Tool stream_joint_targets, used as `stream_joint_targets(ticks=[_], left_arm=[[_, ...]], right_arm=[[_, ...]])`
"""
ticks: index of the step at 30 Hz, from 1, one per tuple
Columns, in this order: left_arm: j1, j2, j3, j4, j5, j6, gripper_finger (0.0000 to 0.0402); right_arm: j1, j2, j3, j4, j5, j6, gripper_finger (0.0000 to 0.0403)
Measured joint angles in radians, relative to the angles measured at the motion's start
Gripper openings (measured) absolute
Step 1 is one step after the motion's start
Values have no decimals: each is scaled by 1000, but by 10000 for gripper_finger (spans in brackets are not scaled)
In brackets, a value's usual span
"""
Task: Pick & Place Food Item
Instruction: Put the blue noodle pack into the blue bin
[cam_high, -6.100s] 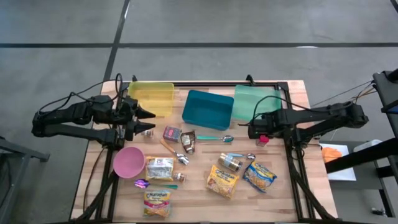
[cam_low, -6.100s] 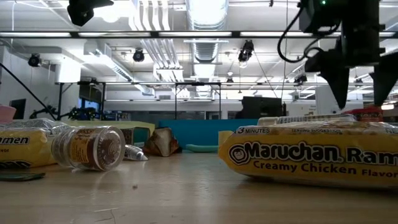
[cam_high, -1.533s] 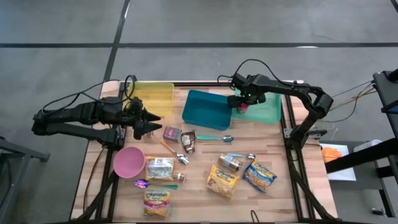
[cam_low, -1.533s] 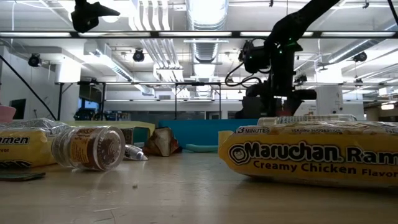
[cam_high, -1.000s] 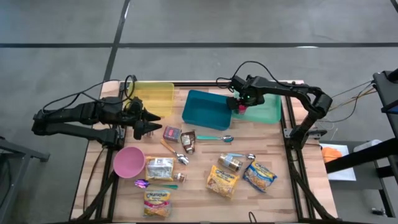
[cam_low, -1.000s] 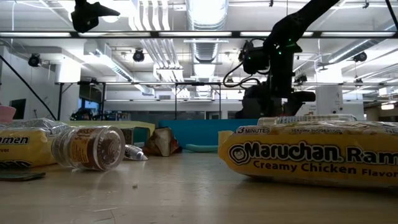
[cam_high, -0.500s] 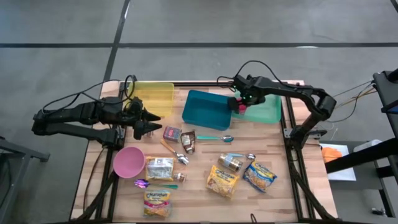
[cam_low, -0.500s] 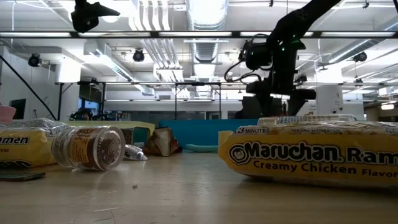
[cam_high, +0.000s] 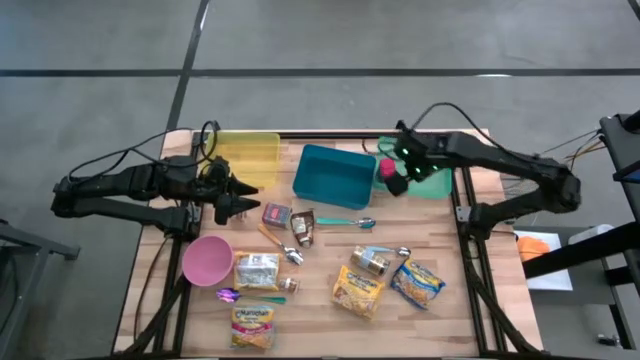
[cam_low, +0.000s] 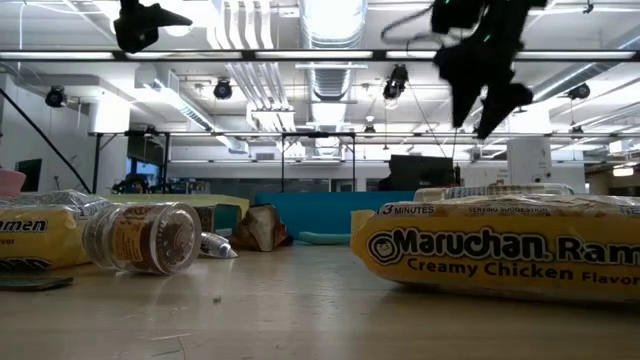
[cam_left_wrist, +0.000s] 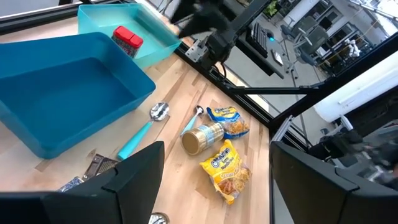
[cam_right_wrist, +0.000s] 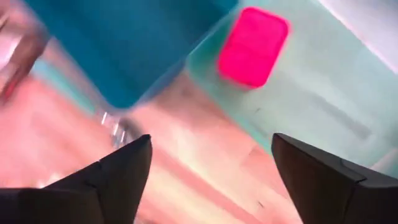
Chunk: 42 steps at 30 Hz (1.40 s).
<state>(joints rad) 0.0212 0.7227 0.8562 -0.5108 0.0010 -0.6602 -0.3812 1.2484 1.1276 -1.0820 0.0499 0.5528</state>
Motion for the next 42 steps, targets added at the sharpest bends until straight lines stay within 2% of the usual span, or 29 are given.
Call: stream_joint_targets(ticks=[5, 10, 19, 26, 30, 42], left_arm=[[0, 0, 0, -10, 0, 5, 297], [0, 0, 0, -13, 1, 5, 297], [0, 1, 0, -14, 9, 0, 297], [0, 1, -12, -23, 15, -13, 297], [0, 15, -13, -35, 18, -21, 297], [0, 32, -13, -38, 29, -21, 296]], right_arm=[[185, -106, -15, -36, -40, -144, 261], [373, -135, -54, -39, -81, -218, 219], [583, -83, -207, -20, -103, -273, 208], [667, -38, -280, 173, -120, -308, 208], [691, -9, -291, 260, -198, -383, 208], [706, 163, -271, 285, -252, -487, 209]])
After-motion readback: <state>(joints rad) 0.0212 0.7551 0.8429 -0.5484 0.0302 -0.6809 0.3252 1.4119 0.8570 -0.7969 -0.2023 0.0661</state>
